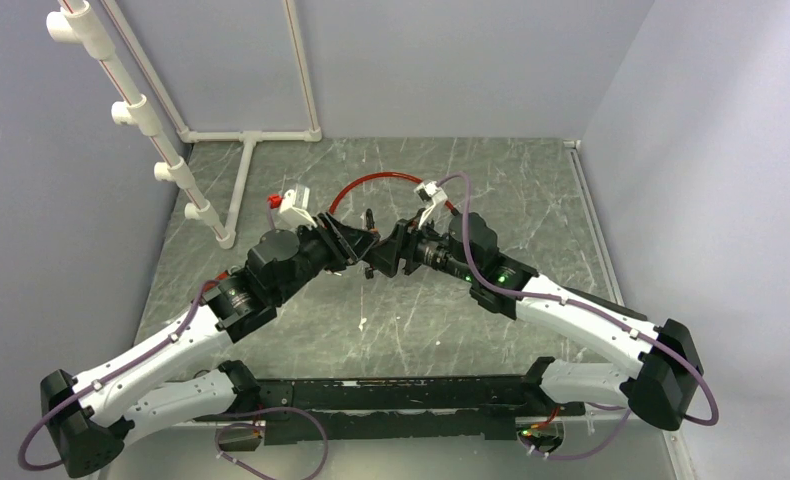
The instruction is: Unlock with the key
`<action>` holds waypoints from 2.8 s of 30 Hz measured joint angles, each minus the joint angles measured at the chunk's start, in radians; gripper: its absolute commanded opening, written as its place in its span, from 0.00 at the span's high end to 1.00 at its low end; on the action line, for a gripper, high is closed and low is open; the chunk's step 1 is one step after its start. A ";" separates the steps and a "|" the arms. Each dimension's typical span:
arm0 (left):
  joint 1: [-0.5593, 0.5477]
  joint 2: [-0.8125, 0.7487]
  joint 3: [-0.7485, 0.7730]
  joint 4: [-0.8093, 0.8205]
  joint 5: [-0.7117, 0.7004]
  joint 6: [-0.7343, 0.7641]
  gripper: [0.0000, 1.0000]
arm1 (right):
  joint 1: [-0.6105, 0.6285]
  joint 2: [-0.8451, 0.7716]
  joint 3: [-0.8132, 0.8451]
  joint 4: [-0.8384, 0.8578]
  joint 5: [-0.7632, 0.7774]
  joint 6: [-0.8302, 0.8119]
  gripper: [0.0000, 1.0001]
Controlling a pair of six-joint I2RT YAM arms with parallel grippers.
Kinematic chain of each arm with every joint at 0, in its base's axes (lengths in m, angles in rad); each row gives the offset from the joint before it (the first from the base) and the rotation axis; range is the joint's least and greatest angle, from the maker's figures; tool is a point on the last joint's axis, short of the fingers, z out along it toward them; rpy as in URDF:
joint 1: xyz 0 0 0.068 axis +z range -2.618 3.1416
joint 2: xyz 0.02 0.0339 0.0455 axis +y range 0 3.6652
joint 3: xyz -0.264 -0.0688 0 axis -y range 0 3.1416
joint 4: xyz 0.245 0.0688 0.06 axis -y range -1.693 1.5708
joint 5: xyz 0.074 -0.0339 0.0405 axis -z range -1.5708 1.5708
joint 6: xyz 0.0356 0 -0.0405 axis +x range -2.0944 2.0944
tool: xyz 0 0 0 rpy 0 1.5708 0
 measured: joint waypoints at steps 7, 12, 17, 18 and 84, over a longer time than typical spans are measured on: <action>0.001 0.012 0.000 0.006 -0.026 -0.007 1.00 | 0.028 0.003 -0.005 0.003 0.126 0.035 0.47; 0.006 0.019 0.000 0.008 -0.043 -0.011 1.00 | 0.053 0.013 -0.010 0.021 0.198 0.047 0.47; 0.008 0.019 0.000 0.009 -0.049 -0.028 1.00 | 0.080 0.013 -0.035 0.074 0.263 0.052 0.47; 0.008 0.019 -0.001 0.009 -0.048 -0.031 1.00 | 0.089 0.013 -0.039 0.084 0.280 0.051 0.48; -0.010 -0.006 0.031 -0.122 -0.021 0.016 0.50 | 0.258 -0.097 -0.171 0.059 0.292 -0.219 1.00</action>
